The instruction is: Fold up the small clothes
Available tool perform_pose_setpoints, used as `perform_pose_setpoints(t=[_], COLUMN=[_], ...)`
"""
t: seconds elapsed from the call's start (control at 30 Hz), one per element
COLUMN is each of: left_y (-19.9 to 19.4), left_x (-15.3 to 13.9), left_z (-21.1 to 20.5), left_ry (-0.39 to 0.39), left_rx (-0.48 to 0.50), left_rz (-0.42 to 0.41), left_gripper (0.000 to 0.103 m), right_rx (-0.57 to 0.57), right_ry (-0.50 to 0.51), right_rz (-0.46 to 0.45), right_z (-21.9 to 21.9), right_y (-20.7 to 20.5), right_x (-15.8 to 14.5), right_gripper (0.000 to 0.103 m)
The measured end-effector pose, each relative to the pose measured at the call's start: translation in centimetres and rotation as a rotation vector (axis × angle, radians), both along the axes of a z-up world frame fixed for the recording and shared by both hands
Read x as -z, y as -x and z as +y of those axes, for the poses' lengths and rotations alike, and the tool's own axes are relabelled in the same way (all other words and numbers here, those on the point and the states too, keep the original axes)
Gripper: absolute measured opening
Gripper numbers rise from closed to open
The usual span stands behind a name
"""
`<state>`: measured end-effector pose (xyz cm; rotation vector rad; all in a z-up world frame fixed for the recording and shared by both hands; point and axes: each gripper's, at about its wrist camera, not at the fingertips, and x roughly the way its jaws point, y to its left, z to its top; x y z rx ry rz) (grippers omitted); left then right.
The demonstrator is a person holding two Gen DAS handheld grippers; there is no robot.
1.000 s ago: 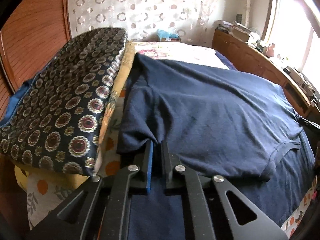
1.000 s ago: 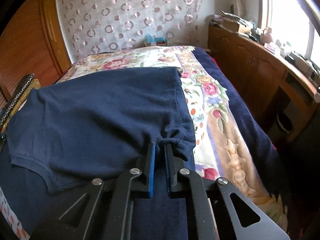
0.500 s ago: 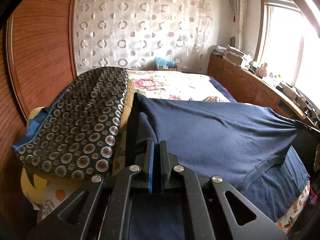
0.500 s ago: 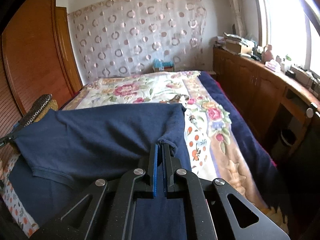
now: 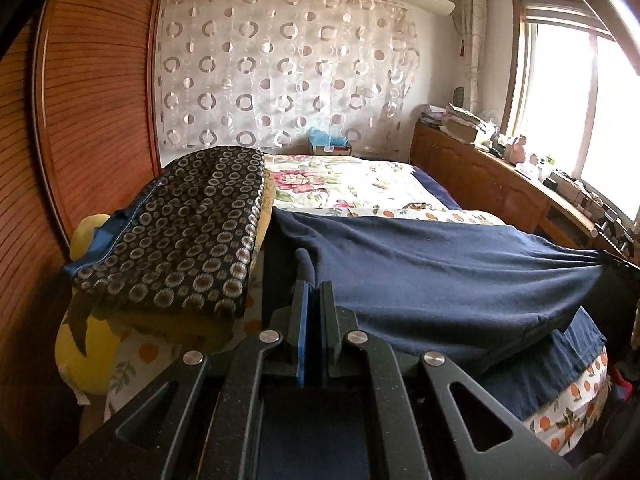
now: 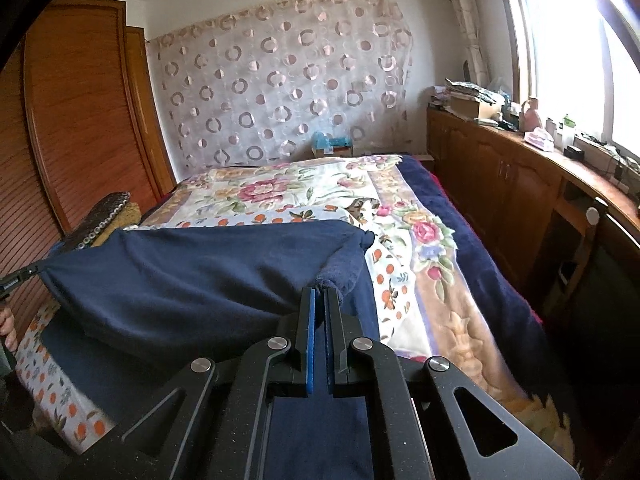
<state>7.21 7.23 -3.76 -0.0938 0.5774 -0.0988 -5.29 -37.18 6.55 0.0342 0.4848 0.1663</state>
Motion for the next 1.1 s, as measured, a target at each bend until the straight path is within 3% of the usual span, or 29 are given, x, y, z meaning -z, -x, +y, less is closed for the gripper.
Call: perform_pose_setpoints(t=[0.2, 0.33, 0.47, 0.57, 0.6, 0.8, 0.87, 1.1], left_y=[1.8, 2.4, 2.6, 3.1, 3.3, 4.1, 4.1, 4.0], left_x=[0.1, 1.7, 3.8, 4.5, 4.5, 4.4, 4.5, 5.4], left_z=[0.8, 0.4, 0.3, 0.5, 0.6, 0.9, 1.0, 1.2], left_ry=[-0.002, -0.043, -0.063, -0.042, -0.044, -0.027, -0.022, -0.031], left_rx=[-0.017, -0.022, -0.026, -0.011, -0.014, 0.0, -0.001, -0.021], left_rz=[0.0, 0.042, 0.122, 0.145, 0.141, 0.121, 0.123, 0.153], left_gripper=[0.006, 0.006, 0.008, 0.021, 0.032, 0.066, 0.068, 0.069], right_rx=[-0.026, -0.04, -0.028, -0.026, -0.025, -0.009, -0.02, -0.122], right_ry=[0.007, 0.007, 0.026, 0.081, 0.082, 0.083, 0.092, 0.101], right_rz=[-0.014, -0.006, 0.09, 0.114, 0.115, 0.086, 0.075, 0.09], right_z=[-0.1, -0.3, -0.2, 0.2, 0.1, 0.3, 1.2, 4.8], right_y=[2.4, 3.0, 2.1, 1.6, 1.5, 0.1, -0.1, -3.0], right_x=[-0.6, 0.0, 2.3, 3.0, 3.0, 2.2, 2.5, 4.6], right_gripper=[0.004, 0.004, 0.004, 0.01, 0.01, 0.039, 0.044, 0.045])
